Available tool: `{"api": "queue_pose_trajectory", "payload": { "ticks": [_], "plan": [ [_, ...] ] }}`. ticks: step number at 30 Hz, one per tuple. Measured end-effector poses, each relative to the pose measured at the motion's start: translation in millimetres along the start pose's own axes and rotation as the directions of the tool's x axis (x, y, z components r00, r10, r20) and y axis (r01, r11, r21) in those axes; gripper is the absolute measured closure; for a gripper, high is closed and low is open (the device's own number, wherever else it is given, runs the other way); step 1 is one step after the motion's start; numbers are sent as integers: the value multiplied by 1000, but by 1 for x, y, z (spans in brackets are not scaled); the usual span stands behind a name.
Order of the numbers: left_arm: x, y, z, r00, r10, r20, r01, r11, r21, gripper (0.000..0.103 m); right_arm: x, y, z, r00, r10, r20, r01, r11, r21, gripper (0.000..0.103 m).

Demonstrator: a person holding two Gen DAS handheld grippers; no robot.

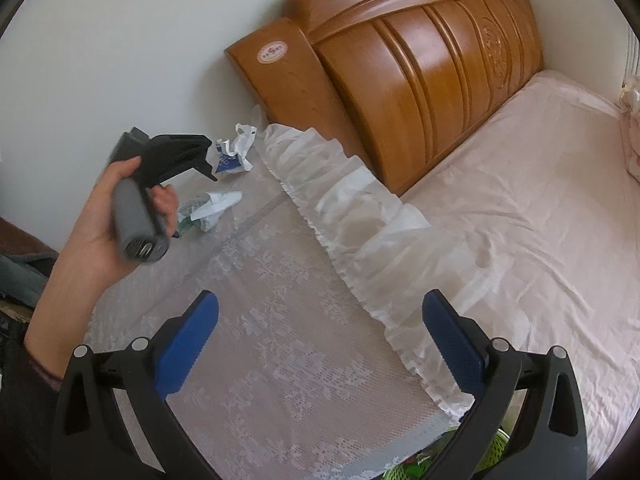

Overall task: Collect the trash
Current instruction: 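Grasp the green-white wrapper with the left tool while the right grasps the blue mask packet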

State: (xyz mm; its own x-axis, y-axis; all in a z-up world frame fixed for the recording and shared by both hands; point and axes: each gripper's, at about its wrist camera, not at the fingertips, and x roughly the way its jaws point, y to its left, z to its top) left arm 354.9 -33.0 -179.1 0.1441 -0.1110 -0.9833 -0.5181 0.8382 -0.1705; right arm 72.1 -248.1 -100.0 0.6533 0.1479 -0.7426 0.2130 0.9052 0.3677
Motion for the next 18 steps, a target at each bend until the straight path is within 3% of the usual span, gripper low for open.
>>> {"api": "queue_pose_trajectory", "payload": {
  "ticks": [3,7,15,18],
  "plan": [
    [3,-3,4,1000,10,17,-10,1000,1,27,-3,-3,-1,1000,-4,-1,4,1000,0,2],
    [-4,3,6,999,-33,23,32,998,52,39,-3,-2,0,1000,-7,-5,7,1000,-10,2],
    [-13,17,1,993,-117,16,112,975,191,44,8,12,5,1000,-4,-12,3,999,-40,2],
    [-35,39,-3,988,-153,32,139,955,263,45,12,19,6,1000,-3,-13,2,999,-49,2]
  ]
}}
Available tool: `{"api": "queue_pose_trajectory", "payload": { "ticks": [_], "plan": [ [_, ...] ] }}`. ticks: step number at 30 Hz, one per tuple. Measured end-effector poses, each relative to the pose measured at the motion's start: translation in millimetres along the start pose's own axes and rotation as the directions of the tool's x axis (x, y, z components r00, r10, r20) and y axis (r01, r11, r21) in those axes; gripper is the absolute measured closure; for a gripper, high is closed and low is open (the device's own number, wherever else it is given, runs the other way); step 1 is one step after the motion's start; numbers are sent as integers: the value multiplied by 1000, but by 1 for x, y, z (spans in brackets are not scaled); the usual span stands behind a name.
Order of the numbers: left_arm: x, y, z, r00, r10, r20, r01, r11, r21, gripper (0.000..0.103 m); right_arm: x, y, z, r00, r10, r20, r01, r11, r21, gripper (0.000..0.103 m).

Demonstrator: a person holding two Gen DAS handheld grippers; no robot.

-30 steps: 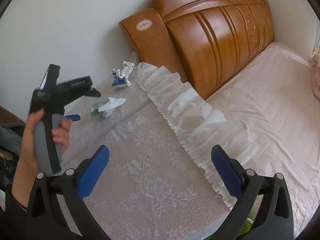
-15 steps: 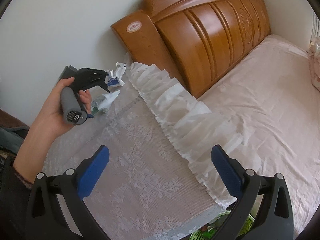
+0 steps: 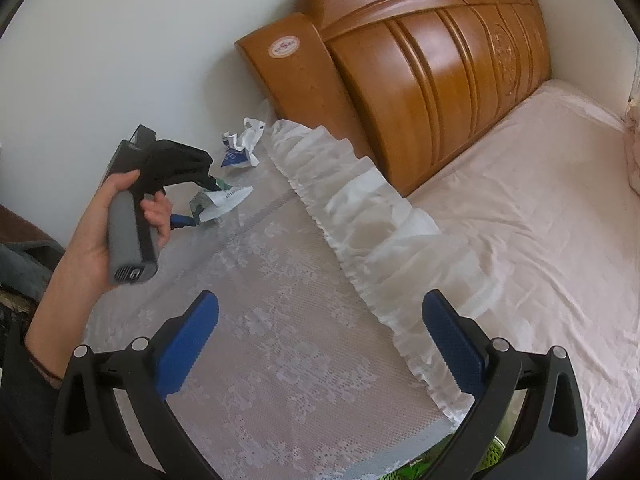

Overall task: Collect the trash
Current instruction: 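Grasp the green-white wrapper with the left tool while the right grasps the blue mask packet, then drop the wrapper into the basket with the left tool while the right drops the mask packet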

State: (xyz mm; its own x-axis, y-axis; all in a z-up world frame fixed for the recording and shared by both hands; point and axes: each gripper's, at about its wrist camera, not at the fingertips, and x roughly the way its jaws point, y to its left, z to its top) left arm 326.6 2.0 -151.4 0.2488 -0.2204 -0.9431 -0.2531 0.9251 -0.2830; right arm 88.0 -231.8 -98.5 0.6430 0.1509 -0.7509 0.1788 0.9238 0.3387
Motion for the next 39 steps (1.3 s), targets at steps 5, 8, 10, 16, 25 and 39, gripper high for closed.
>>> {"api": "queue_pose_trajectory", "payload": {
  "ticks": [5,8,10,16,25,39],
  "plan": [
    [-34,7,-17,997,-33,66,24,991,129,45,16,19,9,1000,-3,-19,2,998,-57,2],
    [-59,14,-25,993,-33,116,10,981,191,45,32,39,25,1000,-6,-19,3,994,-113,2],
    [-74,23,-32,990,-30,138,-3,974,228,45,45,55,38,1000,-2,-18,-1,988,-154,2],
    [-92,56,-53,989,-24,148,-21,955,296,45,108,113,96,1000,20,-20,-25,969,-244,2],
    [-108,86,-78,978,21,208,-100,920,378,45,235,159,165,987,-153,-47,136,955,-263,2],
    [-140,94,-104,968,22,251,-128,901,414,45,243,147,160,986,-132,-105,110,975,-192,61]
  ]
}}
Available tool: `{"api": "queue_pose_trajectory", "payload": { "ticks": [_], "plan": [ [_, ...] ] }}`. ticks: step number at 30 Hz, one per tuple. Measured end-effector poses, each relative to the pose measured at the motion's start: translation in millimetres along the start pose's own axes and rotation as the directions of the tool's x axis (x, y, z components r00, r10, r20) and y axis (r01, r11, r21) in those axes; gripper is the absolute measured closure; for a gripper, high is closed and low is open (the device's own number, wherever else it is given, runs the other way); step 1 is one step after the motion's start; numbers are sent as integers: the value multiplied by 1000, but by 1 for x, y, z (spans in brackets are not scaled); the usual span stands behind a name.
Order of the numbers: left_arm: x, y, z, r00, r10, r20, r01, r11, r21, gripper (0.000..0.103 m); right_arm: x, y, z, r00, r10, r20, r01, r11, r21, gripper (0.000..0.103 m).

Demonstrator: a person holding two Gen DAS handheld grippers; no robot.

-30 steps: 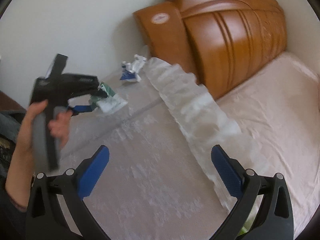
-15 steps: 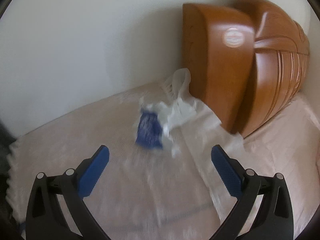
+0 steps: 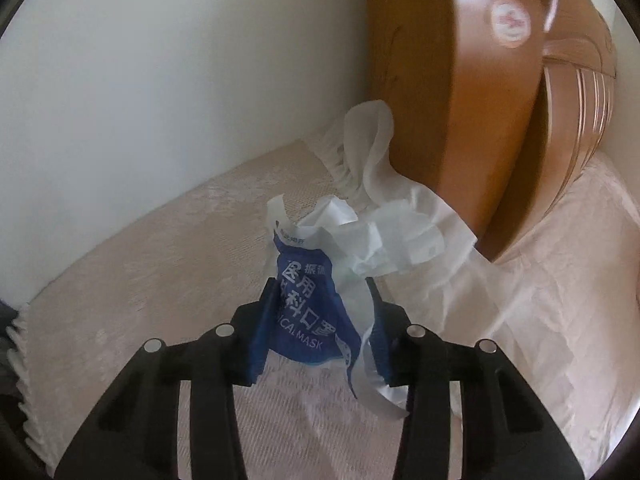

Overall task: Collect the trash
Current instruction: 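Drop the wrapper into the basket with the left tool while the right drops the mask packet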

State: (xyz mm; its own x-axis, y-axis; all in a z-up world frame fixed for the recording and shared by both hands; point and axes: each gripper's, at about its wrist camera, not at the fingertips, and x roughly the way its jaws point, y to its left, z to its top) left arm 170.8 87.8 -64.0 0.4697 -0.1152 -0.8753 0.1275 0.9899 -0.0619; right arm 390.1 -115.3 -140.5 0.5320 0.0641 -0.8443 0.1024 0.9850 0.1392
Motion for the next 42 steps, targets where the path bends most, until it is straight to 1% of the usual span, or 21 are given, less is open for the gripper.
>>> {"api": "queue_pose_trajectory", "payload": {
  "ticks": [2,4,8,10,12,13,15,16,18,20,22,24,25,27,29,30,32,34,37,41,42],
  "plan": [
    [-7,-13,-9,1000,-4,-3,4,999,32,45,-27,-3,-15,999,45,31,-45,999,-1,61],
    [-15,-26,-19,1000,-11,-14,12,998,58,45,-58,-11,-36,996,69,57,-69,998,-9,61],
    [-29,-57,-48,998,-37,-53,43,992,119,45,-137,-35,-102,989,112,94,-111,994,-15,61],
    [-35,-75,-64,995,-69,-78,80,985,152,45,-168,-53,-136,989,120,90,-120,993,-4,60],
    [-41,-95,-80,991,-97,-97,114,975,190,45,-201,-75,-176,990,109,91,-111,994,17,60],
    [-44,-107,-89,989,-106,-104,126,968,217,45,-221,-88,-201,992,93,87,-96,995,26,60],
    [-52,-133,-107,985,-130,-110,155,950,271,45,-247,-104,-234,994,70,79,-74,996,52,60],
    [-55,-142,-112,984,-138,-115,166,944,286,45,-264,-118,-258,995,61,73,-66,995,75,60],
    [-59,-163,-126,978,-163,-129,197,925,324,45,-287,-138,-291,997,33,66,-40,994,102,59],
    [-62,-190,-139,972,-184,-145,226,902,368,45,-311,-160,-324,999,-17,51,11,992,128,59],
    [-66,-216,-150,966,-207,-158,255,876,410,45,-328,-184,-352,998,-48,37,41,982,182,59],
    [-67,-241,-164,958,-226,-176,283,844,455,45,-339,-203,-375,997,-68,30,59,971,231,59],
    [-65,-258,-173,952,-239,-190,303,820,485,44,-346,-215,-386,996,-86,28,76,962,261,58],
    [-61,-279,-186,948,-239,-210,315,793,521,44,-351,-230,-402,994,-109,21,98,949,300,57],
    [-52,-302,-203,941,-240,-237,334,759,559,44,-356,-244,-414,992,-129,11,118,935,336,57],
    [-48,-311,-210,940,-233,-248,337,748,571,44,-358,-251,-420,991,-136,7,125,929,349,57],
    [-37,-329,-223,932,-228,-282,356,727,587,44,-361,-264,-430,989,-147,0,137,920,368,57],
    [-28,-341,-232,926,-223,-305,368,719,590,44,-364,-276,-442,988,-152,-13,146,913,382,57],
    [-19,-355,-242,918,-225,-326,383,713,587,44,-356,-287,-445,988,-153,-33,154,911,382,57],
    [-9,-368,-259,918,-210,-335,380,708,596,42,-360,-300,-456,986,-160,-49,167,919,356,57],
    [-6,-369,-262,915,-207,-347,386,705,595,34,-360,-302,-457,987,-156,-50,163,921,353,57]
  ]
}}
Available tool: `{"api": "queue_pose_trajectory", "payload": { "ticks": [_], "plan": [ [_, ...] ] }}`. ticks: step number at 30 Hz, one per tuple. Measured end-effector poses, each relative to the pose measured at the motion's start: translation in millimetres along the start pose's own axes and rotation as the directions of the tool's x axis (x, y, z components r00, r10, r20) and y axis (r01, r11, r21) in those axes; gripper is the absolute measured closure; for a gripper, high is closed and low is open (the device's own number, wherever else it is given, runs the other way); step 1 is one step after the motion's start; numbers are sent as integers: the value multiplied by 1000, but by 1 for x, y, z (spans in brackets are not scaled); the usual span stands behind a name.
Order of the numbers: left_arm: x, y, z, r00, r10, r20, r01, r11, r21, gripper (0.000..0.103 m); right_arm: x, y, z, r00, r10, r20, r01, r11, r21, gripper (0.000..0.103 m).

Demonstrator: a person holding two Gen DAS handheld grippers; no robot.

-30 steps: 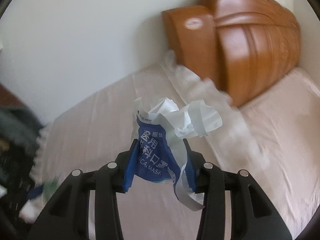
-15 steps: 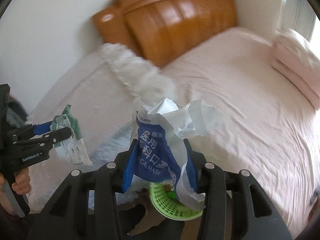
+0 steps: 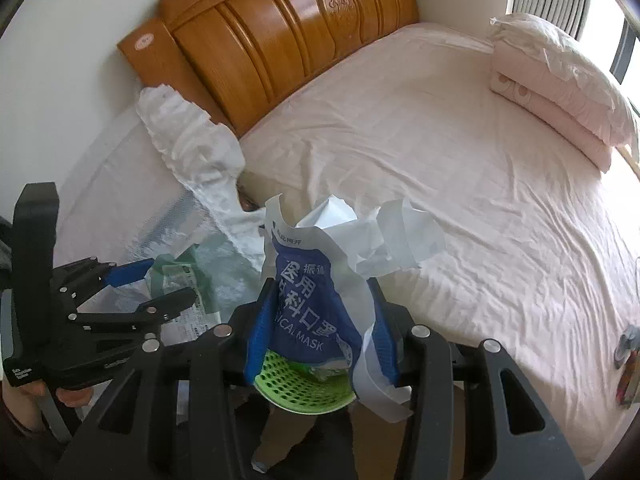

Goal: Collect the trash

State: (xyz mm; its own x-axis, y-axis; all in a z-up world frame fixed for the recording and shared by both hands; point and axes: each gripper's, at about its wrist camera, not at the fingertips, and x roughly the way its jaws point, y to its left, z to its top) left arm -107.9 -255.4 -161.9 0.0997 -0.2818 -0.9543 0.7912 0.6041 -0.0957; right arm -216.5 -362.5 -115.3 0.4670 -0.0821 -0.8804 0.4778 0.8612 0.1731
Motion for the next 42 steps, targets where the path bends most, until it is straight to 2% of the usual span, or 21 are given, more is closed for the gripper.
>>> {"api": "queue_pose_trajectory", "payload": {
  "ticks": [1,6,9,15,18,22,23,25,26,27,30,36,39,42],
  "plan": [
    [5,-2,0,1000,-13,-18,13,1000,4,20,2,-3,0,1000,4,-6,-4,1000,-3,57],
    [7,-14,-5,1000,-17,-19,18,999,37,11,14,-11,-4,999,18,-36,-18,1000,-11,57],
    [-4,-15,-5,1000,-17,6,17,999,41,11,20,-15,-7,998,25,-50,-26,1000,-9,57],
    [-42,5,-8,998,-16,66,16,1000,-8,7,43,-17,-20,996,25,-82,-27,1000,-13,56],
    [-59,14,-12,994,3,106,-2,1000,-11,7,72,-10,-33,990,41,-133,-45,999,-26,55],
    [-73,22,-17,991,49,124,-49,999,-10,7,121,10,-61,971,76,-225,-88,995,-44,55],
    [-76,25,-19,991,57,124,-56,998,-12,7,129,15,-67,968,79,-240,-93,994,-50,53],
    [-79,30,-21,990,65,124,-64,998,-15,7,145,26,-78,961,73,-266,-92,994,-61,33],
    [-81,33,-23,990,67,124,-66,998,-15,7,148,31,-82,961,58,-270,-78,995,-67,15],
    [-82,35,-24,990,70,124,-68,998,-15,7,151,35,-85,963,40,-268,-62,995,-74,7],
    [-87,39,-27,988,83,128,-82,997,-13,7,152,42,-89,962,30,-272,-52,996,-75,6],
    [-103,53,-33,982,112,155,-107,993,-39,7,123,45,-69,980,9,-200,-22,998,-63,4],
    [-120,64,-34,972,142,189,-131,989,-70,7,96,48,-47,992,-11,-128,2,998,-69,4],
    [-142,78,-34,958,174,229,-150,982,-119,7,49,61,-19,1000,-6,-21,4,995,-104,2]
  ]
}}
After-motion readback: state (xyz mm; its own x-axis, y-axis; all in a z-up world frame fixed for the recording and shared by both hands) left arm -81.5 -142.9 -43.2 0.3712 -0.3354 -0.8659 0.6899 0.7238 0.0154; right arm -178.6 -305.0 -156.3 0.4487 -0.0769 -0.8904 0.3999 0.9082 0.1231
